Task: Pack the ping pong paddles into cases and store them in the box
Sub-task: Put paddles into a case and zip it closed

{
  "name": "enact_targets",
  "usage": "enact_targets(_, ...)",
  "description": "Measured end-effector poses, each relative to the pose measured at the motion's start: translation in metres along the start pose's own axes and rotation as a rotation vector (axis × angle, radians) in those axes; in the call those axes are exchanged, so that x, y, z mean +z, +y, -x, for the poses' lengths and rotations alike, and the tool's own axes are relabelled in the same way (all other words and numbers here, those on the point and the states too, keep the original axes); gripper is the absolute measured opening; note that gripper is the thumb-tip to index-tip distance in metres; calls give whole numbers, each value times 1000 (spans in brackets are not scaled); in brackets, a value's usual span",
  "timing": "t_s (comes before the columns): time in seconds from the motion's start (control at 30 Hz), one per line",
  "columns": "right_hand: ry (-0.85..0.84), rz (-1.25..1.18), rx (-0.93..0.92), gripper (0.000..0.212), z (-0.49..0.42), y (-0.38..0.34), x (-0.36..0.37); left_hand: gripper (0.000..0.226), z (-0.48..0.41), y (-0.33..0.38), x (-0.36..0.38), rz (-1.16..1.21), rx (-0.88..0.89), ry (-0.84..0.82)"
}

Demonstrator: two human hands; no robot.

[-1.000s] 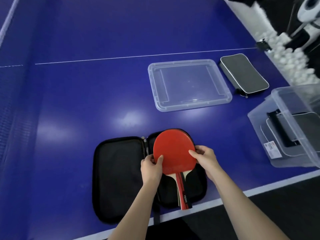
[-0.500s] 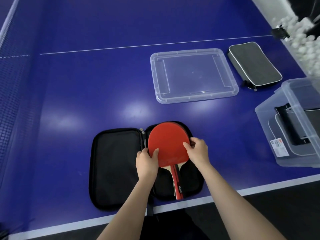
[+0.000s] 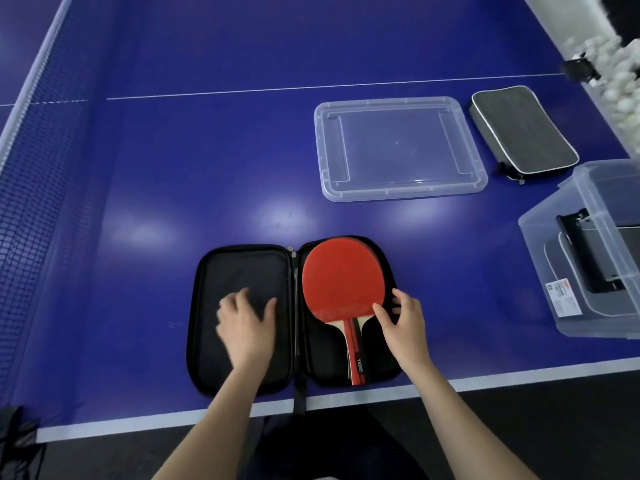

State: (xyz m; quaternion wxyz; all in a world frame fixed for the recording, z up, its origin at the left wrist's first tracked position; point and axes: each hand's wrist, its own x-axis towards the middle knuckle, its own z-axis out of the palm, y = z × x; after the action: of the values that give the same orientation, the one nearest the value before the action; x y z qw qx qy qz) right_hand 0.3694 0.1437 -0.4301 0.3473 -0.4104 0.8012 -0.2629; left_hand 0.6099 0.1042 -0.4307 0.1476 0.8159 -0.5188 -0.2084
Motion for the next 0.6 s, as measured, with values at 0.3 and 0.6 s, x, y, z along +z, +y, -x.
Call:
enact_targets(0.3,6,-50,-10,44,23,24,-11,61,1,-92,-33,-28,-241,-76)
enact_targets(0.6,63,-120,-78,31,18,3,-20,37,27,-72,-77,486,-105,7)
